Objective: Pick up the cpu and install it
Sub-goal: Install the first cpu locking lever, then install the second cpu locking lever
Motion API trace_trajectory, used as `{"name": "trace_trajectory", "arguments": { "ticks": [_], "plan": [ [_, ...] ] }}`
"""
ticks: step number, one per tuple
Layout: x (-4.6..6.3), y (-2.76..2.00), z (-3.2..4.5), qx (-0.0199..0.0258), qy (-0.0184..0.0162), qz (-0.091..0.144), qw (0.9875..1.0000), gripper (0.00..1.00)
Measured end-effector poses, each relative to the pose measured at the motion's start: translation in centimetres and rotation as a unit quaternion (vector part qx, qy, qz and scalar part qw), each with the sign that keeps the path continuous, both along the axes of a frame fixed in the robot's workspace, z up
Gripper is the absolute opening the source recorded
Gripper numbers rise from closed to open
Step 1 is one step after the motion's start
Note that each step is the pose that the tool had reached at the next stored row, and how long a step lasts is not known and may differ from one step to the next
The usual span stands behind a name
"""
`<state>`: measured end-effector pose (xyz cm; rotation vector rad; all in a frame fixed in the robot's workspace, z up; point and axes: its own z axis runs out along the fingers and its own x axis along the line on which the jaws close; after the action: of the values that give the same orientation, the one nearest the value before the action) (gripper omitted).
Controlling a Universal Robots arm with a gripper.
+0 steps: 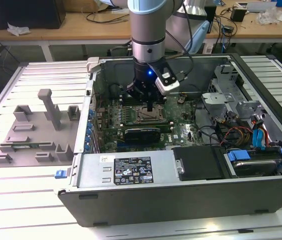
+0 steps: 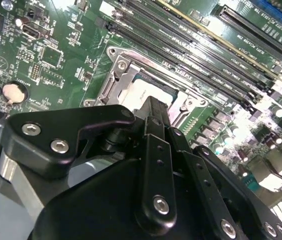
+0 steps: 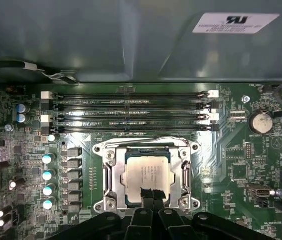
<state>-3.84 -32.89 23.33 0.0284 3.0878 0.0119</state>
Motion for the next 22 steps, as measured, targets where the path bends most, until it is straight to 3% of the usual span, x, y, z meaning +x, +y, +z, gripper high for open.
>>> {"name": "trace_trajectory", "arguments": {
  "ticks": [4, 10, 19, 22],
  "plan": [
    [0.0, 0.0, 0.99, -0.0002, 0.0, 0.0, 1.0, 0.11],
    [0.0, 0.0, 1.49, -0.0002, 0.0, 0.0, 1.0, 0.11],
    [0.0, -0.04, 1.52, -0.0003, 0.0, 0.0, 1.0, 0.11],
    [0.0, -0.3, 1.52, -0.0003, 0.0, 0.0, 1.0, 0.11]
  ]
}}
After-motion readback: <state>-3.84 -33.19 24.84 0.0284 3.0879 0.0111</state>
